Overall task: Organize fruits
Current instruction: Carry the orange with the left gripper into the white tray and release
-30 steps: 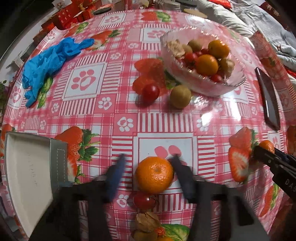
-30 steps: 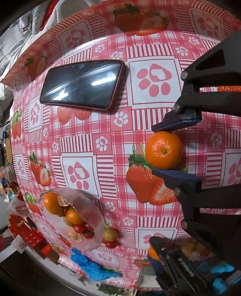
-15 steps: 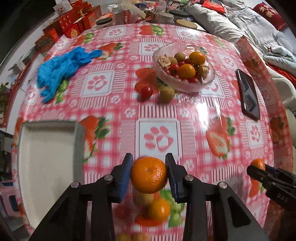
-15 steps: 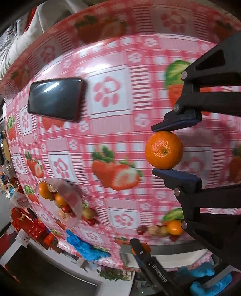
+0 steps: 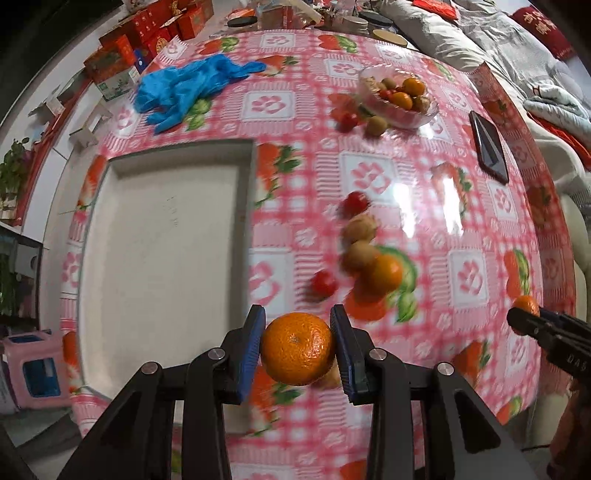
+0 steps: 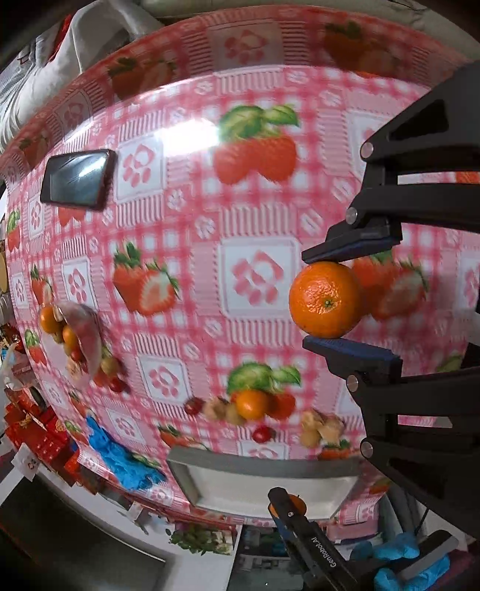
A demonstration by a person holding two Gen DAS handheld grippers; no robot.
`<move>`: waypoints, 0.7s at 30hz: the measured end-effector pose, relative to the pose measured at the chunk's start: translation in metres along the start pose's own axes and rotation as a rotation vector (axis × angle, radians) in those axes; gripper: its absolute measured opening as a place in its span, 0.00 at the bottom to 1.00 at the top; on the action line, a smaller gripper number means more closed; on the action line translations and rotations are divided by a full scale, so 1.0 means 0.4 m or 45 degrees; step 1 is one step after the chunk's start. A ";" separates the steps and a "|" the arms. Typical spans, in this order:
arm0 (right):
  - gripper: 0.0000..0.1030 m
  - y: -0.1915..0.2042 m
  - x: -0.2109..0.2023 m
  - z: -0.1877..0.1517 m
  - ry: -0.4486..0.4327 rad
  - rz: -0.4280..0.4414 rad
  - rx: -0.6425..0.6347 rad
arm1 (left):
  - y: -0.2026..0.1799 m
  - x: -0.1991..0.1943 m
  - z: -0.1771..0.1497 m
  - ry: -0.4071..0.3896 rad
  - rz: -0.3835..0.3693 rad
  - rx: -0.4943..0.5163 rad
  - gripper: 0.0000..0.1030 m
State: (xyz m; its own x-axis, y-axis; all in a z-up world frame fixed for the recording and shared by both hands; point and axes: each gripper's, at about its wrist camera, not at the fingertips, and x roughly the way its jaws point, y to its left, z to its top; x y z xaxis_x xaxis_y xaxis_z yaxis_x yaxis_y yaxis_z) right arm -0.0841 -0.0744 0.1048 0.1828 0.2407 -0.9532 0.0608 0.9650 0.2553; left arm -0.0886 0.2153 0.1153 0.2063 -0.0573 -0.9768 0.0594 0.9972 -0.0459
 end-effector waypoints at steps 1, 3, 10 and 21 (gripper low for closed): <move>0.41 0.029 0.000 -0.009 0.001 -0.003 -0.007 | 0.022 -0.006 -0.007 0.003 -0.003 0.004 0.37; 0.41 0.088 0.002 -0.020 0.007 0.005 -0.023 | 0.071 -0.020 -0.022 -0.006 0.006 0.018 0.37; 0.41 0.328 0.043 -0.012 0.038 0.067 -0.174 | 0.242 -0.020 -0.051 0.005 0.037 -0.042 0.37; 0.41 0.622 0.183 0.024 0.179 0.156 -0.376 | 0.386 0.044 -0.076 0.049 0.042 -0.152 0.37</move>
State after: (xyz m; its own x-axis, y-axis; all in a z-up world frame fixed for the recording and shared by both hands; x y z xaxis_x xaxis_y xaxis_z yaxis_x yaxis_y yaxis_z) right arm -0.0464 0.1821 0.1000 0.0329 0.3485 -0.9367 -0.2438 0.9117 0.3306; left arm -0.1054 0.3697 0.0845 0.1685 -0.0248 -0.9854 -0.0639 0.9973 -0.0361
